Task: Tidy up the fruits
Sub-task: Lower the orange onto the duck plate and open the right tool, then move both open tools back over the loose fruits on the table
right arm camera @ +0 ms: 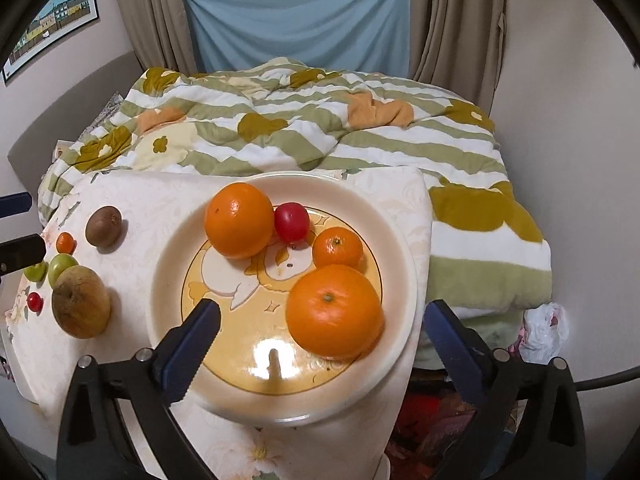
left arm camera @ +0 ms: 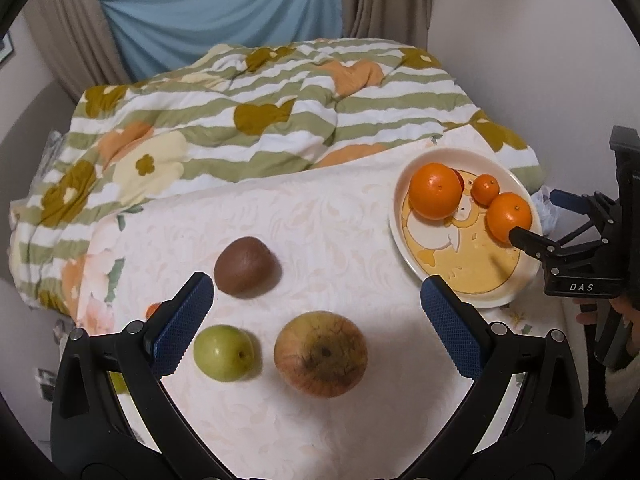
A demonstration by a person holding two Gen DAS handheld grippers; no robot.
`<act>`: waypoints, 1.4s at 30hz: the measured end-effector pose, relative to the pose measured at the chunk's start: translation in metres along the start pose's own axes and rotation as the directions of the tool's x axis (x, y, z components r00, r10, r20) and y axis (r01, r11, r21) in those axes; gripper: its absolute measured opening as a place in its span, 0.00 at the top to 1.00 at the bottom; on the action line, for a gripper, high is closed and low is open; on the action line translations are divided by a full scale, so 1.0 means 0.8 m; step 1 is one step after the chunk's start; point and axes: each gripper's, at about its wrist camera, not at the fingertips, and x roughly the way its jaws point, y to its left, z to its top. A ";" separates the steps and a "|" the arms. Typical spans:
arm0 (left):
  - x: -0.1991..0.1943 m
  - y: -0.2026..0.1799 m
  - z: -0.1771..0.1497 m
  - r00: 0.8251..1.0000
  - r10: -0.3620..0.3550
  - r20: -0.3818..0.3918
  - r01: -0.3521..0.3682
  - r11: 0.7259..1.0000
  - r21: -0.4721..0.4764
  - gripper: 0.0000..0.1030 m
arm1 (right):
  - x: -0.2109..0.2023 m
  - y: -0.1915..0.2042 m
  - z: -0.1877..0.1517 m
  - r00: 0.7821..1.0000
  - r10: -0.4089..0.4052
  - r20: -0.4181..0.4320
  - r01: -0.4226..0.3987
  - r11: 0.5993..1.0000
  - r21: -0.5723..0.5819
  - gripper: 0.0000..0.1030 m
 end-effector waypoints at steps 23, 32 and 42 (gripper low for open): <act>-0.151 0.137 -0.103 0.989 0.133 0.070 -0.112 0.962 -0.248 0.00 | -0.128 0.074 0.012 0.997 -0.008 0.082 0.012 0.999 -0.047 0.01; -0.177 0.230 -0.154 0.986 0.119 0.114 -0.081 0.952 -0.294 0.00 | -0.140 0.163 0.002 0.995 -0.003 0.096 0.004 1.000 -0.004 0.01; -0.124 0.284 -0.179 0.998 0.064 0.023 -0.060 0.983 -0.174 0.00 | -0.091 0.236 -0.018 1.000 0.017 0.009 -0.018 0.992 0.127 0.01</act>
